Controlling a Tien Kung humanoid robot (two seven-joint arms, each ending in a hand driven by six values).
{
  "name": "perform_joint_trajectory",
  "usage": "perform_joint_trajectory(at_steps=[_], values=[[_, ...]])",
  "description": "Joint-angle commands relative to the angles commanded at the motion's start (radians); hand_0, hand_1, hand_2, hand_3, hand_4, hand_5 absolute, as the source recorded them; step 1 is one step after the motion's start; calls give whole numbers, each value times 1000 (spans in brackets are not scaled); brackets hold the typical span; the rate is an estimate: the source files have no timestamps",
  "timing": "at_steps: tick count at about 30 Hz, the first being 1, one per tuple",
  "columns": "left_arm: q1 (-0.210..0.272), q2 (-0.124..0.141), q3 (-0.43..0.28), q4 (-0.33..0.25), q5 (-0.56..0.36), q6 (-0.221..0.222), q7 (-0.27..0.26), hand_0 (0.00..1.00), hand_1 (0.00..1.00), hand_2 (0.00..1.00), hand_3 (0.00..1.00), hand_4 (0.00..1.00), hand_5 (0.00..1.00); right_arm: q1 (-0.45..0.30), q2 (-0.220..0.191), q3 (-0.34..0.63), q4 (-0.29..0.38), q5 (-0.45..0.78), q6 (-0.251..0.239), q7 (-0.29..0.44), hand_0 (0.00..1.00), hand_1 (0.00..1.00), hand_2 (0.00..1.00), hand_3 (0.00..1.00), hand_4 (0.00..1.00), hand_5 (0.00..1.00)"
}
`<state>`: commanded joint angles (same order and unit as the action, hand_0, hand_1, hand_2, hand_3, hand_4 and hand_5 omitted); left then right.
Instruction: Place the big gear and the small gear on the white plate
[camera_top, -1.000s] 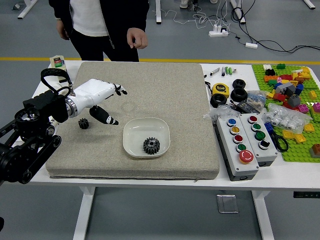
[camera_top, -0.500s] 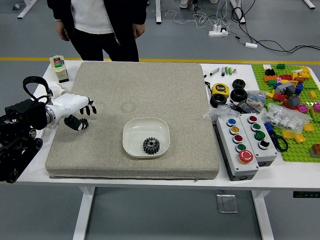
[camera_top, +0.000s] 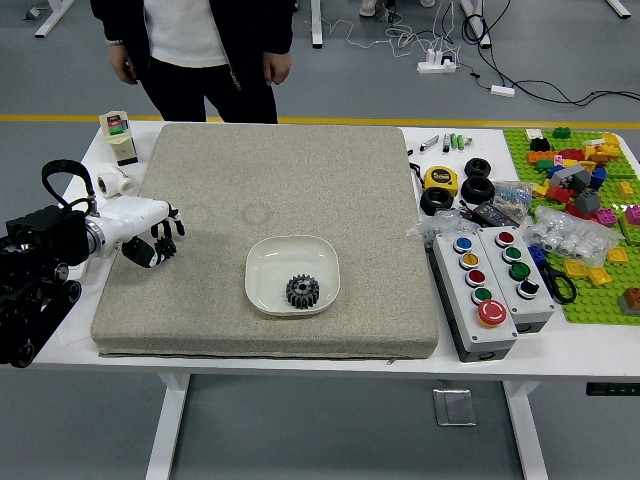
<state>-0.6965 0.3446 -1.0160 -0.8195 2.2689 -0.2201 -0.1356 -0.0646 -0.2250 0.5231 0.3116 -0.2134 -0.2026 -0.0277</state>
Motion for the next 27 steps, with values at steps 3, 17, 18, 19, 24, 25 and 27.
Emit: perform_joint_trajectory(at_steps=[3,17,18,19,24,25,27], values=[[-1,-2,1,5,0,0,0,498,543,587,647,646,2,1,0,0,0,0,0,0,778,812,848,811,955,802],[-3,-8,5,25,0,27,4,409,470,518,578,416,2,4,0,-1,0,-2,-1,-1,778,812,848,812,956,803],[-4,-9,5,26,0,29,4,409,470,518,578,416,2,5,0,-1,0,-2,-1,-1,778,812,848,812,956,803],[-5,-10,5,27,0,31,4,409,470,518,578,416,2,5,-1,-1,1,-3,0,-2,778,812,848,812,956,803],[-3,-12,6,32,0,33,3,370,439,487,541,271,2,6,-1,0,1,-4,0,-2,778,812,848,812,956,803],[-2,-13,6,33,0,32,3,370,439,487,541,271,2,6,-1,-1,1,-4,0,-3,778,812,848,812,956,803],[1,-14,7,35,0,30,2,326,403,453,518,178,2,6,-1,-1,1,-2,0,-2,778,812,848,813,957,803]])
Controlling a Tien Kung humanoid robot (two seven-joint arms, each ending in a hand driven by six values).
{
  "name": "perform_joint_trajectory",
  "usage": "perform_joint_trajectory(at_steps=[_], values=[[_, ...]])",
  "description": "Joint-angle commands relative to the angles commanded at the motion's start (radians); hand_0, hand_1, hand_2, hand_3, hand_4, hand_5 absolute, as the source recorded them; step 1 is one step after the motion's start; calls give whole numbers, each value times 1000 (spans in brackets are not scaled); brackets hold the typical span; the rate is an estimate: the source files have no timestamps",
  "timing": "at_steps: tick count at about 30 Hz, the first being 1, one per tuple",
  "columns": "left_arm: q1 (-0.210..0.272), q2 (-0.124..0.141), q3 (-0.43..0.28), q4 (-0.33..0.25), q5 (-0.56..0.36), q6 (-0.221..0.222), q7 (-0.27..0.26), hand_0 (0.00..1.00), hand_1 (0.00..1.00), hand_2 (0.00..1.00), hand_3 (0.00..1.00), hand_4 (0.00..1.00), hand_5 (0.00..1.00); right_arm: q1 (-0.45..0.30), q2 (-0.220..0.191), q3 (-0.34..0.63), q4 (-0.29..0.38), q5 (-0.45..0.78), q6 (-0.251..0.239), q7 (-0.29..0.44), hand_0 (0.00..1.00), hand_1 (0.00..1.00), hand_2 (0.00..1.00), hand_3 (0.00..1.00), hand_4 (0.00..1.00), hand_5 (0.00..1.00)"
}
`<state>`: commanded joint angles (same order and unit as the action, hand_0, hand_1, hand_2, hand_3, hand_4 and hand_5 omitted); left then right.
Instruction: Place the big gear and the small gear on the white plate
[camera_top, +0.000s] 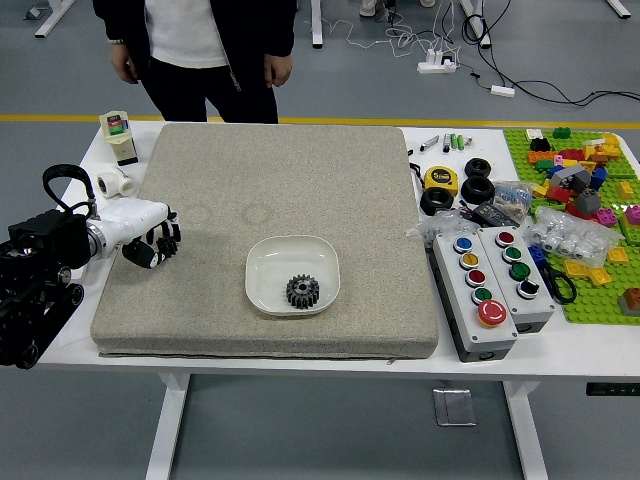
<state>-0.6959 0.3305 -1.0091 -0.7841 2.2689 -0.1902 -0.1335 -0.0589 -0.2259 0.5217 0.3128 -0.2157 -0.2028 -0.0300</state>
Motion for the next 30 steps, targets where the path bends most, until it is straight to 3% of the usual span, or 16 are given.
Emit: perform_joint_trajectory(at_steps=[6,11,15,22,25,29,30], values=[[4,0,-1,-6,0,-2,-1,319,398,448,513,168,2,0,1,0,0,-1,0,0,778,813,848,813,957,803],[7,5,-12,-46,0,-2,2,319,398,448,513,168,2,-1,1,3,0,-3,0,0,778,813,848,813,957,803],[10,5,-18,-101,0,0,8,317,396,448,513,171,2,-2,1,5,0,-4,0,0,778,813,848,814,957,803],[13,-4,17,-256,0,18,19,311,393,445,517,186,2,-2,1,7,0,-6,1,0,779,813,848,814,958,804],[20,-25,37,-319,0,33,21,318,404,457,525,213,2,-4,2,9,1,-7,1,-1,779,813,848,815,958,804],[21,-55,79,-358,0,65,19,318,404,457,525,213,2,-4,3,9,1,-6,0,-1,779,813,848,815,958,804],[20,-63,92,-360,0,71,18,327,439,493,550,407,2,-4,3,8,1,-6,0,-2,779,813,848,816,958,804]])
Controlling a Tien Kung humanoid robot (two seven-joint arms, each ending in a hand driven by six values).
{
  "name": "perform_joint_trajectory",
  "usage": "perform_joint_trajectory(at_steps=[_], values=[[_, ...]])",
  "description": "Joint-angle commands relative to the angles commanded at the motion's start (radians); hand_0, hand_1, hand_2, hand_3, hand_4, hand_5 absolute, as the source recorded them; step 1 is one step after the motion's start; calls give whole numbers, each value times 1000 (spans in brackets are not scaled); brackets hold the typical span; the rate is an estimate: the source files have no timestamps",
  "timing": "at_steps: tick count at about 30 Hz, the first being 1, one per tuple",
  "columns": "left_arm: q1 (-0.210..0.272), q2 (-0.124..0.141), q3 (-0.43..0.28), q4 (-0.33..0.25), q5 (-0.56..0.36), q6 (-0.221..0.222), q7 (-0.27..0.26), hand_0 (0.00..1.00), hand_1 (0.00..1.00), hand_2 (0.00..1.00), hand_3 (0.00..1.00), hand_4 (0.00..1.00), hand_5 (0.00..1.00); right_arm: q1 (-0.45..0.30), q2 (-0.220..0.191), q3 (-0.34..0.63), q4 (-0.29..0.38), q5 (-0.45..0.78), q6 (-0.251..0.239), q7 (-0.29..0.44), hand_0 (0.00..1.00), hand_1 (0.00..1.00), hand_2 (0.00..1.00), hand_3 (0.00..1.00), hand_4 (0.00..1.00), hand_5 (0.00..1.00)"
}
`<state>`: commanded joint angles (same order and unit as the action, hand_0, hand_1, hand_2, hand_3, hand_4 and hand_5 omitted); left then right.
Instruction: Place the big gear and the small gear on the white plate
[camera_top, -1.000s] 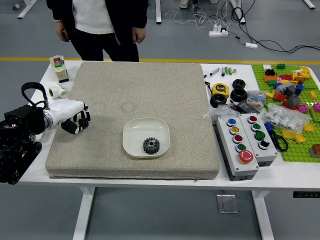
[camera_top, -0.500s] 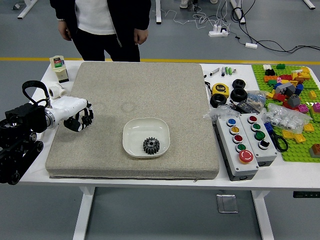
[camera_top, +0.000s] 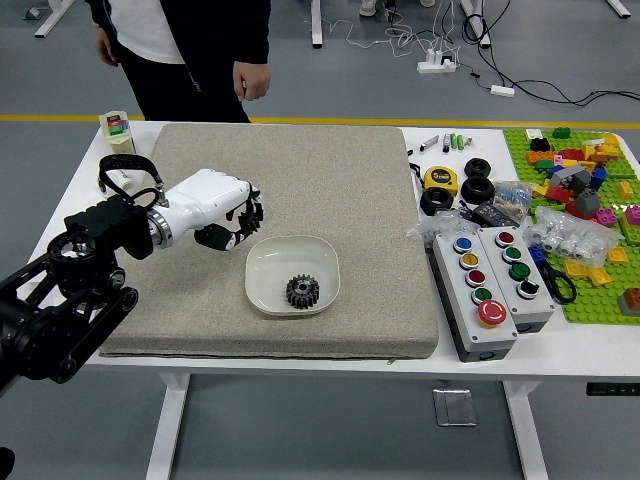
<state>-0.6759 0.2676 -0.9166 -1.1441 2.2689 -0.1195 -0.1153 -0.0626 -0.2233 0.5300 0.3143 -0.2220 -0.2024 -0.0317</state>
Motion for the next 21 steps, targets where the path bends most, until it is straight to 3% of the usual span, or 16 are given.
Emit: perform_joint_trajectory(at_steps=[5,6,11,12,17,18,21], values=[[-7,-36,59,27,0,36,-2,327,439,493,550,407,2,1,-1,-1,1,-1,0,0,779,813,848,816,958,804],[-10,-47,72,45,0,52,-1,334,492,543,589,758,80,1,-2,0,1,-1,0,1,778,813,848,817,958,804],[-24,-72,101,99,0,79,2,334,492,543,589,758,80,3,-2,-1,2,-2,-1,1,778,813,848,817,958,804],[-26,-76,103,108,0,81,4,413,599,668,694,998,243,3,-2,0,2,-2,-1,1,779,813,848,817,958,804],[-29,-84,108,129,0,67,10,413,599,668,694,998,243,4,-3,1,2,-4,-1,1,779,813,848,817,958,804],[-29,-84,109,130,0,64,11,472,648,752,788,998,331,4,-3,1,2,-4,-1,1,779,813,849,817,958,804],[-28,-86,109,136,0,55,12,472,648,752,788,998,331,4,-3,2,2,-4,-1,1,779,813,849,817,958,804]])
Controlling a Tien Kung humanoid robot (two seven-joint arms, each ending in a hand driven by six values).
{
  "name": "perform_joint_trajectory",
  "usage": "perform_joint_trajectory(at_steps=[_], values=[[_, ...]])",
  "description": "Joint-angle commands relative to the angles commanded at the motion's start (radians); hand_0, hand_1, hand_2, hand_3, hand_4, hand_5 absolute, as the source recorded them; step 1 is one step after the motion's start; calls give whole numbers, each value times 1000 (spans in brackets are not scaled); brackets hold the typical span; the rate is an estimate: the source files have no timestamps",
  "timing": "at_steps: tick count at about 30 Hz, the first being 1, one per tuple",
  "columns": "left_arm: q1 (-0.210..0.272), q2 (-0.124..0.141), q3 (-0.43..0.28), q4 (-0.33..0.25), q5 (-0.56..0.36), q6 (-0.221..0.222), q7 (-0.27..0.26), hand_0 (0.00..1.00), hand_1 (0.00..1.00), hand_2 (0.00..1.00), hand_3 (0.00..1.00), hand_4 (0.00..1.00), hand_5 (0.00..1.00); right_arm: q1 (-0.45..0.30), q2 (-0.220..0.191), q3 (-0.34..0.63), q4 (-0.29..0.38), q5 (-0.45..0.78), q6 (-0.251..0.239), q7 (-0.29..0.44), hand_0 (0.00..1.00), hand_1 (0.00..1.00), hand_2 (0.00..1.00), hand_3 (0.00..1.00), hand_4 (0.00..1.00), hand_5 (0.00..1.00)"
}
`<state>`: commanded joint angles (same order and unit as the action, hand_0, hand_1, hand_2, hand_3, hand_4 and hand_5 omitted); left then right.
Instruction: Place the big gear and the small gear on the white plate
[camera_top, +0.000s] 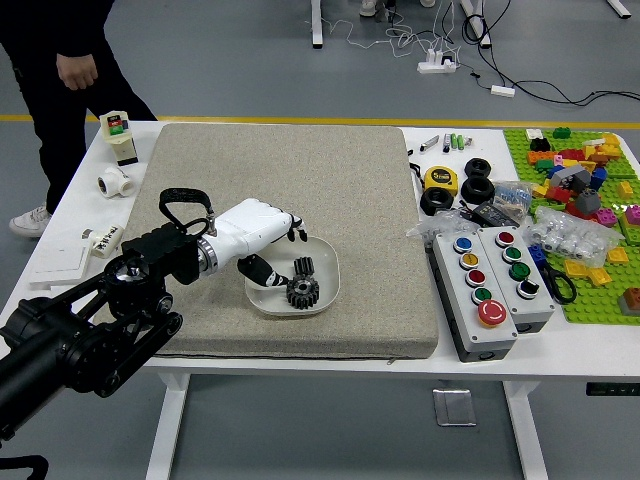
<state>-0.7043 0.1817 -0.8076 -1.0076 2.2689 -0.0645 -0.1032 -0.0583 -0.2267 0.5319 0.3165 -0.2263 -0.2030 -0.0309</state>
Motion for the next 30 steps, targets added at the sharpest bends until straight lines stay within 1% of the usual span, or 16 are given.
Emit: perform_joint_trajectory(at_steps=[2,3,5,9,14,15,16,18,20,21,22,24,26,27,30], values=[[1,2,-2,-5,0,-1,0,472,648,752,788,998,331,0,0,0,0,0,0,0,779,813,849,817,958,804],[2,3,-4,-10,0,0,-1,500,661,778,798,998,334,0,0,0,0,0,0,0,778,813,849,817,958,804],[4,6,-8,-20,0,2,-2,500,661,778,798,998,334,-1,0,1,0,-1,0,0,778,813,849,817,958,804],[11,15,-37,-47,0,8,-3,510,668,785,800,998,324,-2,1,3,-1,-2,1,0,778,813,848,817,959,803],[37,39,-132,-122,0,17,8,510,668,785,800,998,324,-4,1,6,-1,-3,1,1,778,813,848,817,959,803],[47,47,-162,-145,0,26,10,496,644,727,769,998,353,-5,1,7,-1,-5,1,1,778,812,849,817,958,803],[50,50,-174,-152,0,28,11,496,644,727,769,998,353,-6,1,7,-1,-5,1,1,778,812,849,817,958,803],[75,66,-226,-185,0,48,12,496,644,727,769,998,353,-8,1,10,-1,-6,1,1,778,812,849,817,958,803],[91,73,-261,-200,0,62,14,496,644,727,769,998,353,-9,1,11,-1,-6,1,1,778,812,849,817,958,803],[105,77,-286,-207,0,77,16,473,620,692,643,917,376,-10,1,15,-1,-9,1,1,778,813,849,816,958,802],[134,81,-332,-212,-24,107,19,473,620,692,643,917,376,-12,1,18,-2,-11,0,1,778,813,849,816,958,802],[155,80,-374,-211,-46,128,23,473,620,692,643,917,376,-14,2,21,-2,-12,0,2,778,813,849,816,958,802],[199,72,-437,-205,-124,164,38,473,620,692,643,917,376,-18,3,28,-2,-13,-1,3,778,813,849,816,958,802],[221,68,-470,-202,-170,174,46,518,633,712,667,910,442,-20,4,31,-2,-14,-2,3,777,813,849,815,958,801],[261,68,-522,-203,-300,186,54,518,633,712,667,910,442,-23,4,38,-2,-19,-3,4,777,813,849,815,958,801]])
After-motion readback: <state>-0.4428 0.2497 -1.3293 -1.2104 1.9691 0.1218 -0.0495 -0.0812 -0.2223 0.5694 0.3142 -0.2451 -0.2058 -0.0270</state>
